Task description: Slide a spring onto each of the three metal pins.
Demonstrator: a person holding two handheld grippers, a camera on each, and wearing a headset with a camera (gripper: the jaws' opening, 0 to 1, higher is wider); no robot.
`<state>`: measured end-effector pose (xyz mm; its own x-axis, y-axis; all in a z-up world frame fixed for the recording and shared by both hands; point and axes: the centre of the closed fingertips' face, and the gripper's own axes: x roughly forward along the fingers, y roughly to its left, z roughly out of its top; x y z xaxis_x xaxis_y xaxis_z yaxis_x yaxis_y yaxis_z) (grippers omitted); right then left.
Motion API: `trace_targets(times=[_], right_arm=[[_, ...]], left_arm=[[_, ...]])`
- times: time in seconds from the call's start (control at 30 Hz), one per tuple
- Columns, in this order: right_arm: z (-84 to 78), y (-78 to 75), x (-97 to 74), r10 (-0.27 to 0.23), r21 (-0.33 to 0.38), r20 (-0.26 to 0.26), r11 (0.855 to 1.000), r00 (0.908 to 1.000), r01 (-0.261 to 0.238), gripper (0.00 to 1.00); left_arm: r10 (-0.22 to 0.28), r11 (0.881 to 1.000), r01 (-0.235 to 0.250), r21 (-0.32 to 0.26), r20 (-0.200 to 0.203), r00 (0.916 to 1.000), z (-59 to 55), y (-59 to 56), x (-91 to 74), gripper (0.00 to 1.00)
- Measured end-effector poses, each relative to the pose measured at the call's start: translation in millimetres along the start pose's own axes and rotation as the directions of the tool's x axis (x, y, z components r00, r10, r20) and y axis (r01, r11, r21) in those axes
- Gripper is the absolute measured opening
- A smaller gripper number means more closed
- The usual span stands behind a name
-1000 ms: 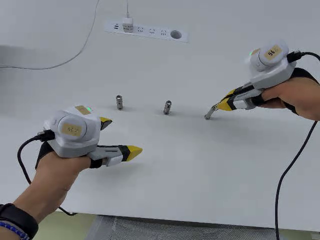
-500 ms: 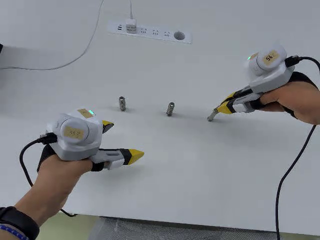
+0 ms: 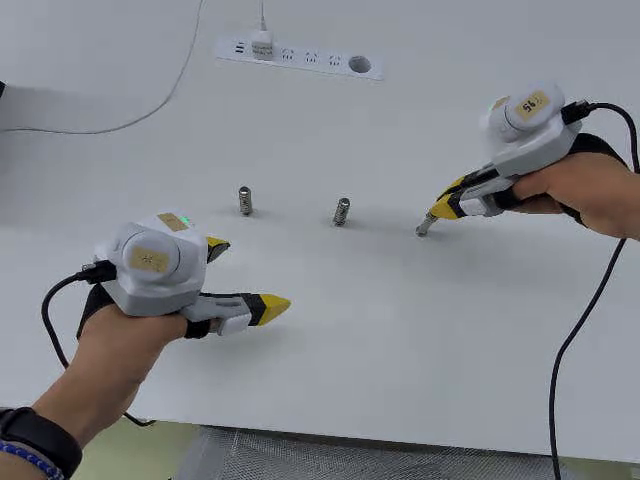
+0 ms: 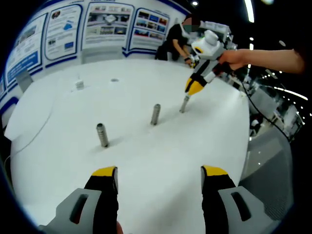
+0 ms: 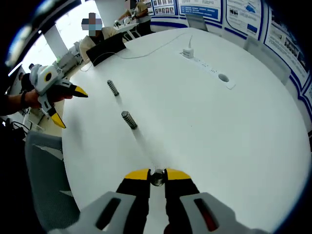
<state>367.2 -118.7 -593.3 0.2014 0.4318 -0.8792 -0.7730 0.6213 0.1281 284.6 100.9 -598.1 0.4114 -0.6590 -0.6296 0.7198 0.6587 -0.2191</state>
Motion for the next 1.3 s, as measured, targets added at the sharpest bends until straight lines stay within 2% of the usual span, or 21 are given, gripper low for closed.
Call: trace_targets(times=[0.37, 1.3], right_arm=[[-3.1, 2.2, 9.7, 0.000, -0.022, -0.022, 1.000, 0.9998, -0.001, 0.13], [-18.8, 3.5, 34.4, 0.016, -0.033, -0.066, 0.999, 0.9977, -0.018, 0.13]], left_arm=[[-0.001, 1.000, 0.001, -0.012, -0.006, 1.0000, -5.8, 0.5, -1.3, 0.71], [0.005, 1.000, -0.006, -0.028, -0.018, 0.9998, -8.9, 2.7, -4.2, 0.71]])
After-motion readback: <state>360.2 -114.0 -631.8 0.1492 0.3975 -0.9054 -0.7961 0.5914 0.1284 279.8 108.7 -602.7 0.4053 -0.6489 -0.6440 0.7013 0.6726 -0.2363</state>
